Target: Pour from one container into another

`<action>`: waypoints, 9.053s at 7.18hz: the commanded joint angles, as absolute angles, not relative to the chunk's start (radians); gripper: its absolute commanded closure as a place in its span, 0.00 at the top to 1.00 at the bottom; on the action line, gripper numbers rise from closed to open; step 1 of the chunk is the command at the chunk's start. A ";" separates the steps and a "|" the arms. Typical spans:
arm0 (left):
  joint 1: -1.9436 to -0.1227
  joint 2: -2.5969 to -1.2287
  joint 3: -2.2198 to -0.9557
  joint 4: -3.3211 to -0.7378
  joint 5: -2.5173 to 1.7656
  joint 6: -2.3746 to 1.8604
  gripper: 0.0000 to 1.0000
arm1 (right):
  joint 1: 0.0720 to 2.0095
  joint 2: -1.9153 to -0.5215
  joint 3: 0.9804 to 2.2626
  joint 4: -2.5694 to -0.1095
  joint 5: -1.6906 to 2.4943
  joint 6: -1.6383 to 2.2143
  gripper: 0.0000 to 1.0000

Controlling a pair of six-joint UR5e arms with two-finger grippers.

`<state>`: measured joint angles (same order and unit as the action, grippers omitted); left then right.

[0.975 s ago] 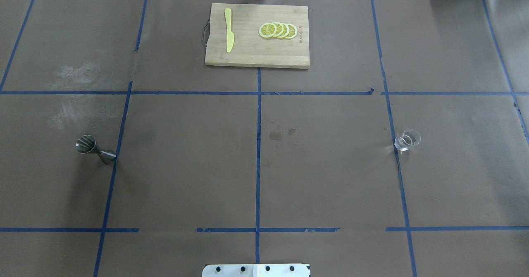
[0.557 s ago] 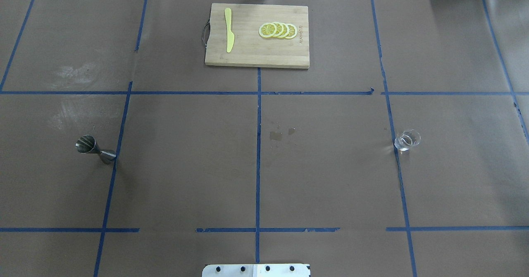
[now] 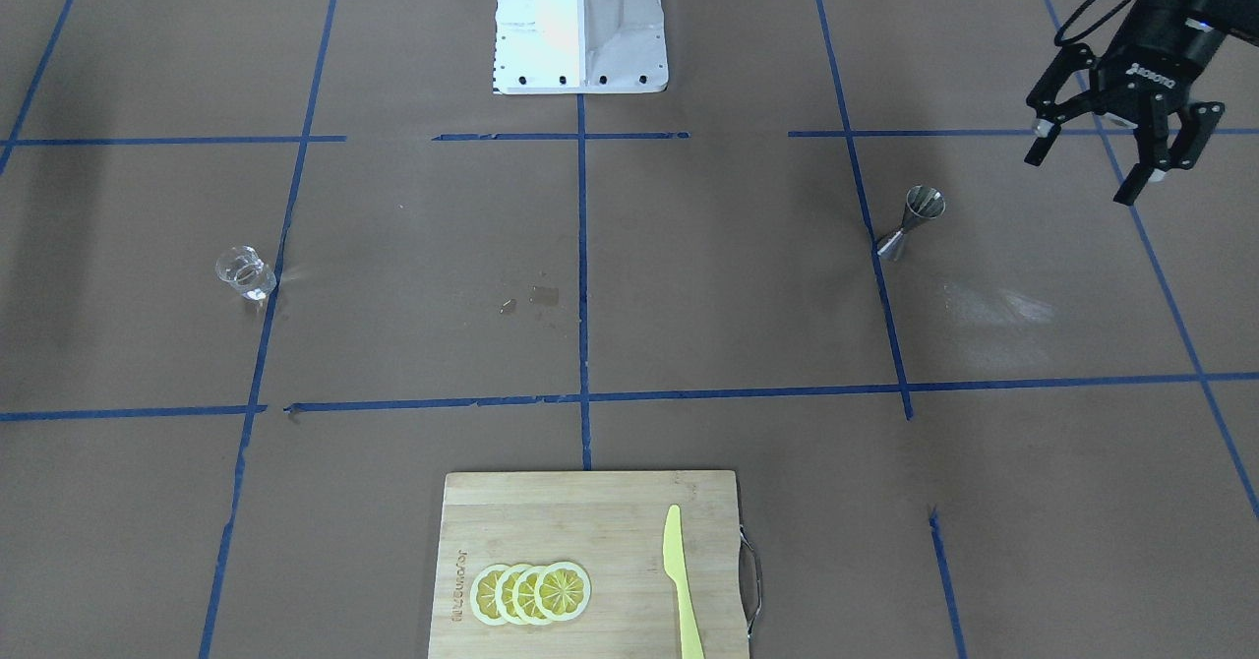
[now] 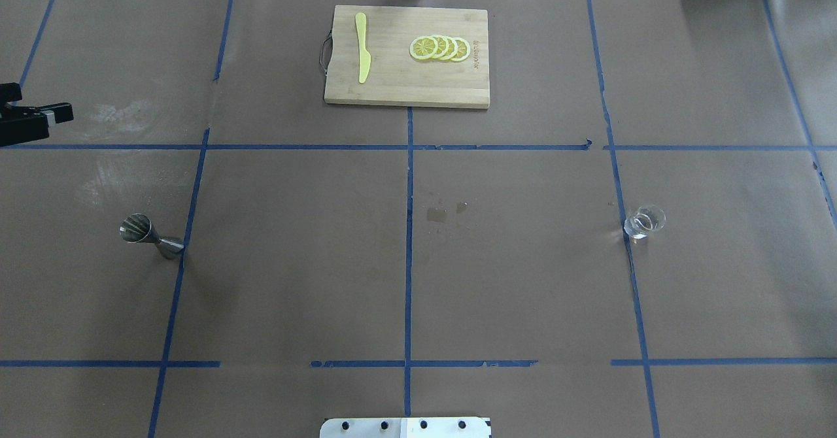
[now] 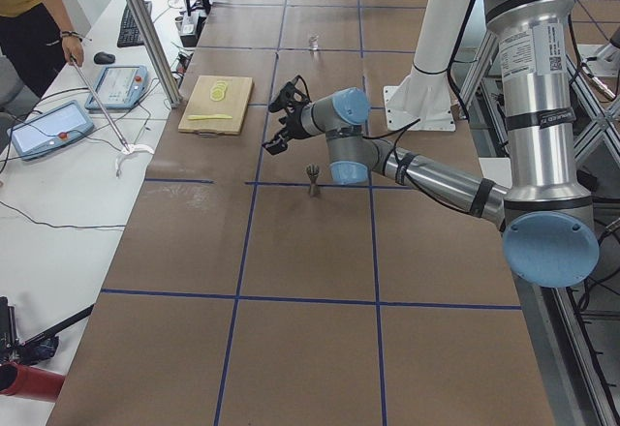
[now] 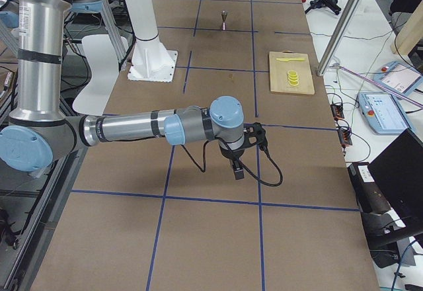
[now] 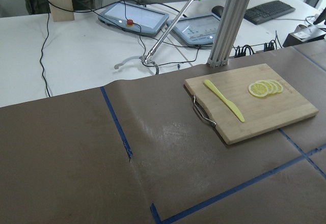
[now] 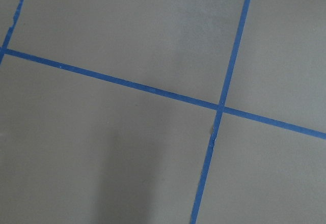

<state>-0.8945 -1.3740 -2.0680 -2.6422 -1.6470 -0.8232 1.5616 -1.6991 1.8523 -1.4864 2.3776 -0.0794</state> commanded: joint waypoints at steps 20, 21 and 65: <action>-0.052 -1.486 -1.611 -2.781 -0.362 -1.140 1.00 | 1.563 -1.718 1.845 -1.488 2.402 -0.061 1.00; -0.052 -1.497 -1.589 -2.781 -0.364 -1.140 1.00 | 1.565 -1.718 1.845 -1.488 2.402 -0.061 1.00; -0.538 -2.032 -1.591 -2.980 -1.643 -0.169 0.00 | 1.614 -1.720 1.852 -1.486 2.393 -0.064 1.00</action>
